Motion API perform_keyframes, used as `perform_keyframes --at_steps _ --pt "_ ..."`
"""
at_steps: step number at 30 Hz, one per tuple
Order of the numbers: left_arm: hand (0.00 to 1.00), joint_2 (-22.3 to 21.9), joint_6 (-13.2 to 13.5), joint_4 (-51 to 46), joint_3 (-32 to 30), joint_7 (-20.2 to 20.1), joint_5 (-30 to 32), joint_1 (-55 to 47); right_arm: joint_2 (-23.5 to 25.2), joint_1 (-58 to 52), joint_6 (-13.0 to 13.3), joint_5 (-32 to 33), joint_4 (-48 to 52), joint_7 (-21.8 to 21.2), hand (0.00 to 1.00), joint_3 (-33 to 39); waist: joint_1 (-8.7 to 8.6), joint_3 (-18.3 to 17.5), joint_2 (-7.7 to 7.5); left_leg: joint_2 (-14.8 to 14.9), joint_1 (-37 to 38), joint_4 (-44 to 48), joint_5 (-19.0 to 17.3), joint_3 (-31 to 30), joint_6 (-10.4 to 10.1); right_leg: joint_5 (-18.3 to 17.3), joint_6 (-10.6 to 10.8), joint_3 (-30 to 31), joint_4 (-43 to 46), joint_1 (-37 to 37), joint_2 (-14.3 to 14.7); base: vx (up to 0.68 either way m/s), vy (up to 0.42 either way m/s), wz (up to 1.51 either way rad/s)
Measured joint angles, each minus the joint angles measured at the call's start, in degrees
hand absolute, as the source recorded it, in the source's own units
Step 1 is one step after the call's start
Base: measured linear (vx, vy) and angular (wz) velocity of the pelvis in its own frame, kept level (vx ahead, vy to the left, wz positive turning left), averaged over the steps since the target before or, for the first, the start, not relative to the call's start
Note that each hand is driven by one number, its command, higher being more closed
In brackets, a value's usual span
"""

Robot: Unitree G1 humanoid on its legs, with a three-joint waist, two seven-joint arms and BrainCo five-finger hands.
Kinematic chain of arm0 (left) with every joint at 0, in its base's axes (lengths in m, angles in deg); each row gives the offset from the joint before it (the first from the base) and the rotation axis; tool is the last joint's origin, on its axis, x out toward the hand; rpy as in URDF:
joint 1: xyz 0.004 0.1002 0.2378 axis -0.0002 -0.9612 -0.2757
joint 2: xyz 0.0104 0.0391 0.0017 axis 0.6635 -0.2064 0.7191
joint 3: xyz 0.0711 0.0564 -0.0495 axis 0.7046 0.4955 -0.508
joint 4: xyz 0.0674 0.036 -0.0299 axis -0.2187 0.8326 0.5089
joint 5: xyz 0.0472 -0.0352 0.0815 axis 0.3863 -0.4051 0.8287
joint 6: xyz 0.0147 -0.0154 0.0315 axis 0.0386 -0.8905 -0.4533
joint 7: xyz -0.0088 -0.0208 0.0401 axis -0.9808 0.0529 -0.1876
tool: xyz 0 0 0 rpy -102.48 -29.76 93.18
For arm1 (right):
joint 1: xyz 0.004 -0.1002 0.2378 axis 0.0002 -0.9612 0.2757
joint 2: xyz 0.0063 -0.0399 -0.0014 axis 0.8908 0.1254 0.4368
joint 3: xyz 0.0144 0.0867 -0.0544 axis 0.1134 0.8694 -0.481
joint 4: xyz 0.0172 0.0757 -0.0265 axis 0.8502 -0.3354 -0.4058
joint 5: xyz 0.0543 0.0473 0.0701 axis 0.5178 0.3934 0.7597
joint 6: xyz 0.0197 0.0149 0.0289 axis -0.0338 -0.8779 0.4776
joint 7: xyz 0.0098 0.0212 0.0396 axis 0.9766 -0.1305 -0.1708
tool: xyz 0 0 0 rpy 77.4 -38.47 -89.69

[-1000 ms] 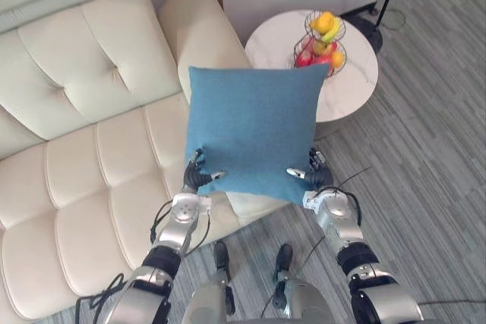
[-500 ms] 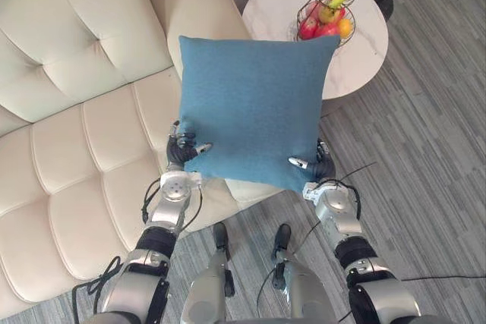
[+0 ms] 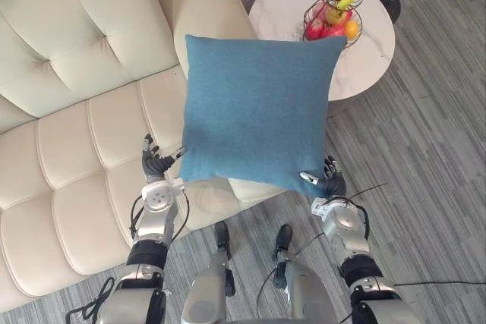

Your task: Pick up cushions and gather them together orderly.

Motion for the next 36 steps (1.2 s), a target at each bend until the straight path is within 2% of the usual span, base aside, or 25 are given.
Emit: perform_keyframes --at_steps 7,8,9,17,23,29,32,36 --pt "0.0 -0.14 -0.19 2.06 6.57 -2.58 0.09 2.34 0.0 2.12 -1.15 -0.4 1.62 0.48 0.0 -0.08 0.01 0.96 -0.06 -0.07 -1.53 0.01 0.03 0.1 0.02 0.02 0.0 0.11 0.23 -1.73 -0.08 0.03 0.001 -0.01" --pt "1.0 -0.15 -0.18 2.52 7.13 -2.73 0.09 3.81 0.01 3.25 -1.15 -0.7 1.61 0.82 0.0 -0.42 0.04 1.73 -0.08 -0.04 -1.64 0.01 0.03 0.11 0.02 0.04 -0.01 0.11 0.23 -1.83 -0.06 0.0 0.0 0.0" --pt "1.0 -0.14 -0.19 2.64 7.61 -2.76 0.09 4.91 0.04 4.06 -1.15 -0.88 1.62 1.03 1.0 -0.51 0.02 1.87 -0.08 -0.02 -2.42 0.09 0.04 0.11 0.03 0.11 -0.07 0.12 0.26 -2.54 -0.05 0.0 0.0 0.0" --pt "1.0 1.37 0.53 2.37 9.92 -3.42 -2.56 7.73 -1.33 7.03 -1.68 -0.86 1.6 2.34 1.0 -2.73 0.01 2.87 -0.24 -0.1 -3.48 0.23 0.12 0.51 0.1 0.45 -0.27 0.5 -0.13 -3.53 0.02 0.02 -0.003 -0.02" --pt "1.0 1.7 1.64 -5.02 11.96 -3.4 -5.88 6.73 -1.75 8.12 -1.45 0.16 4.58 2.2 1.0 -4.47 0.08 2.86 -0.24 0.08 -2.94 0.37 0.12 0.49 0.1 0.88 -0.45 0.67 -0.93 -2.51 0.45 0.01 -0.005 -0.01" --pt "1.0 0.09 2.18 -16.09 15.81 -3.81 -7.81 -1.16 -1.85 -1.13 -1.39 0.05 13.75 2.11 1.0 -4.58 -0.11 2.5 0.07 -0.11 2.36 0.03 0.02 0.27 -0.02 0.85 -0.41 0.95 -3.64 4.33 0.55 0.07 0.003 0.08" --pt "1.0 -0.5 2.19 -20.15 17.32 -5.38 -8.56 -7.13 -1.83 -6.98 -1.44 -0.58 18.13 1.5 1.0 -4.59 -0.15 2.19 0.17 -0.13 5.11 0.01 -0.26 0.18 -0.34 0.64 -0.18 0.87 -4.66 7.65 0.76 0.06 0.003 0.07" --pt "1.0 -1.17 2.15 -22.93 19.17 -7.39 -10.07 -14.04 -1.7 -15.0 -1.56 -1.27 23.25 0.68 1.0 -4.58 -0.59 -1.19 1.07 -0.17 7.14 -0.01 -0.5 -0.57 -0.61 0.31 0.16 0.3 -5.69 10.63 0.9 0.05 0.004 0.11"
